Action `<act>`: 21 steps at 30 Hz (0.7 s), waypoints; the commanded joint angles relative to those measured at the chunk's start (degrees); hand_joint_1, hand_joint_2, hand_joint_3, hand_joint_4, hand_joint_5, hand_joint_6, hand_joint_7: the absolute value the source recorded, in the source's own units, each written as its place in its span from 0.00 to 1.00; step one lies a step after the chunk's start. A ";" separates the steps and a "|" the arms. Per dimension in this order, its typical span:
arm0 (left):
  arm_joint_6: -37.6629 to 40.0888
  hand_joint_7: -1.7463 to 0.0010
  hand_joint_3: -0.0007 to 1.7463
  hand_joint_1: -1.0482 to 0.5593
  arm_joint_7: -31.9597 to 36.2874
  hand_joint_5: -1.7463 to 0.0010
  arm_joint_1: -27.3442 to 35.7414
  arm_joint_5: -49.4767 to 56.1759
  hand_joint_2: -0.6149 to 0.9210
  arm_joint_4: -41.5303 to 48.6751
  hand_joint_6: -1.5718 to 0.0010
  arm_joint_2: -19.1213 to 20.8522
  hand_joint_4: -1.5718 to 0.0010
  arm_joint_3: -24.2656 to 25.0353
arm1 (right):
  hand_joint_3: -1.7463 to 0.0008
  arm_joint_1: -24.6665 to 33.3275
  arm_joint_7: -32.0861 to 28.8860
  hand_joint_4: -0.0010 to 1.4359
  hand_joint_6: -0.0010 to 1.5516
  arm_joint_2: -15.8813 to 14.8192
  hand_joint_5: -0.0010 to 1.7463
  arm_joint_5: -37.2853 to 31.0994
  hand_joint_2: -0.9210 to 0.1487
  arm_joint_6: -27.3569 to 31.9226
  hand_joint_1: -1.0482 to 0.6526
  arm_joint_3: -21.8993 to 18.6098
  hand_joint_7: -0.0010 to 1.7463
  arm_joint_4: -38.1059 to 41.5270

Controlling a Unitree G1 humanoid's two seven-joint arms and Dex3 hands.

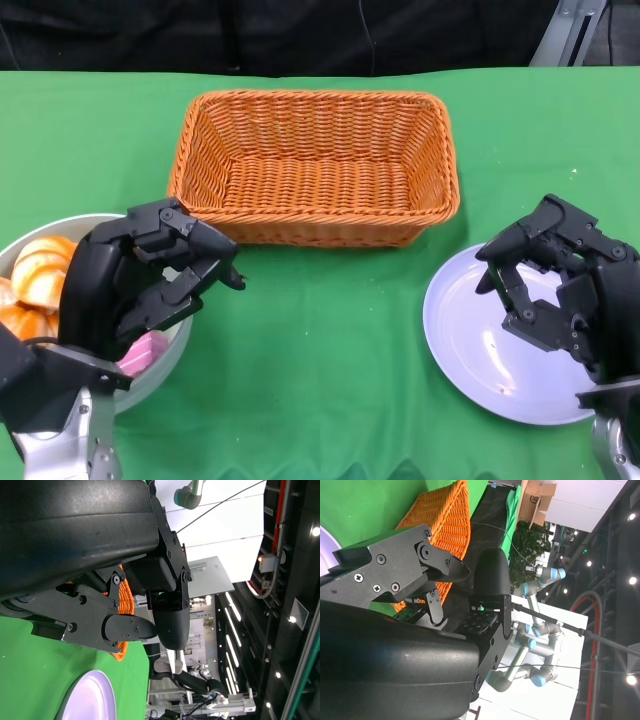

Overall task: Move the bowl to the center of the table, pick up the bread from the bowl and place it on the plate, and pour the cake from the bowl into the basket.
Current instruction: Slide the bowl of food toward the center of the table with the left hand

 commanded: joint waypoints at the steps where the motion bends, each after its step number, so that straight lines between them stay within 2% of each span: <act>1: 1.36 0.55 0.19 0.58 0.89 0.24 1.17 -0.40 1.00 -2.44 0.37 0.46 0.46 -0.30 | 0.52 0.69 -0.22 0.52 0.43 -0.90 0.87 -0.23 0.21 0.55 0.57 0.04 0.73 -1.37; 21: 0.80 0.54 0.19 0.57 1.77 0.22 2.71 0.50 1.00 -3.63 0.39 0.90 0.47 -1.22 | 0.53 1.24 -0.05 0.52 0.43 -0.47 0.86 -0.25 0.20 0.63 0.57 0.27 0.73 -1.72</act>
